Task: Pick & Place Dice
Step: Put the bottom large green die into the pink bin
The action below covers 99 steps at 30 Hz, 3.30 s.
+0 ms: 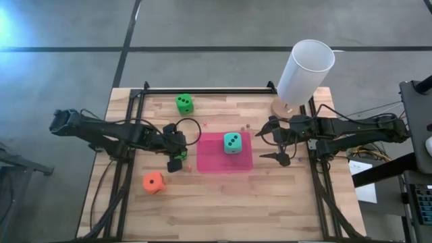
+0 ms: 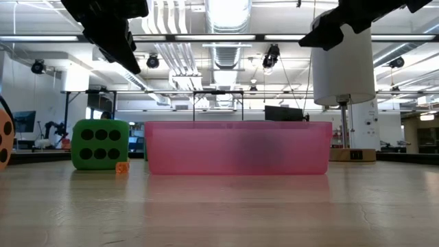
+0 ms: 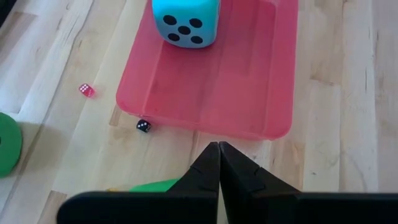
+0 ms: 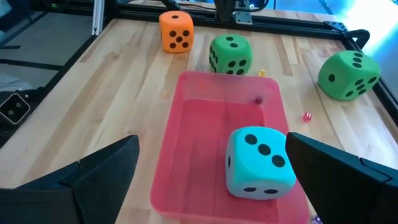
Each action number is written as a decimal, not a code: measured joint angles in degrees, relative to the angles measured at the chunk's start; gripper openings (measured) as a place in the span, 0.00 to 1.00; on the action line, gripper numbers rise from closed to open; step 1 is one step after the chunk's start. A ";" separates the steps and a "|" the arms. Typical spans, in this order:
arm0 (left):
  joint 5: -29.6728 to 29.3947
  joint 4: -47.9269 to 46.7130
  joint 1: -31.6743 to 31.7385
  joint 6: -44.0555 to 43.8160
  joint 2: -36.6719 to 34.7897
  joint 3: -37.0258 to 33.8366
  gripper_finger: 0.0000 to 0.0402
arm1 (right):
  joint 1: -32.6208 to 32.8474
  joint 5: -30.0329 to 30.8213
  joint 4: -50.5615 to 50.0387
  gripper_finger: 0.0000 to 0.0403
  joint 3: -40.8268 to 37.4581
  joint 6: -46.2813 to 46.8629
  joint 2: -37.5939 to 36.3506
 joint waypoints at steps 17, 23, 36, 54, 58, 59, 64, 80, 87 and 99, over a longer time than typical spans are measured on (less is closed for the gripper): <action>0.31 -6.50 0.02 -5.79 0.14 0.00 0.07 | 0.00 0.02 0.00 0.99 0.00 -0.11 1.05; 0.15 -7.46 0.04 -7.22 0.75 -0.31 0.29 | 0.00 0.02 0.00 0.99 0.00 -0.10 1.09; -0.02 -10.90 0.83 -9.17 2.43 -0.40 0.85 | 0.00 0.02 -0.02 0.99 0.00 -0.11 1.09; 1.09 -6.69 2.16 -9.26 2.85 -7.80 0.99 | 0.00 0.02 -0.02 0.99 0.00 -0.02 1.07; 1.07 -6.67 2.58 -9.78 2.82 -7.89 0.99 | -0.01 0.02 -0.02 0.99 0.00 0.01 1.07; 1.08 -6.58 2.63 -9.78 2.82 -7.89 0.99 | 0.00 0.02 0.00 0.99 0.00 -0.02 1.07; 1.07 -6.56 2.73 -9.78 3.02 -7.93 0.99 | -0.02 0.02 0.00 0.99 0.00 -0.04 1.07; 1.41 -3.01 4.26 -10.09 3.87 -9.24 0.99 | -0.02 0.01 -0.01 0.99 0.00 -0.11 1.05; 1.92 -6.50 4.24 -8.66 3.83 -5.75 0.99 | -0.02 0.02 -0.02 0.99 0.00 0.00 1.05; 2.07 -5.59 4.22 -5.82 3.83 -7.99 0.99 | -0.02 0.00 0.00 0.99 0.00 -0.08 1.05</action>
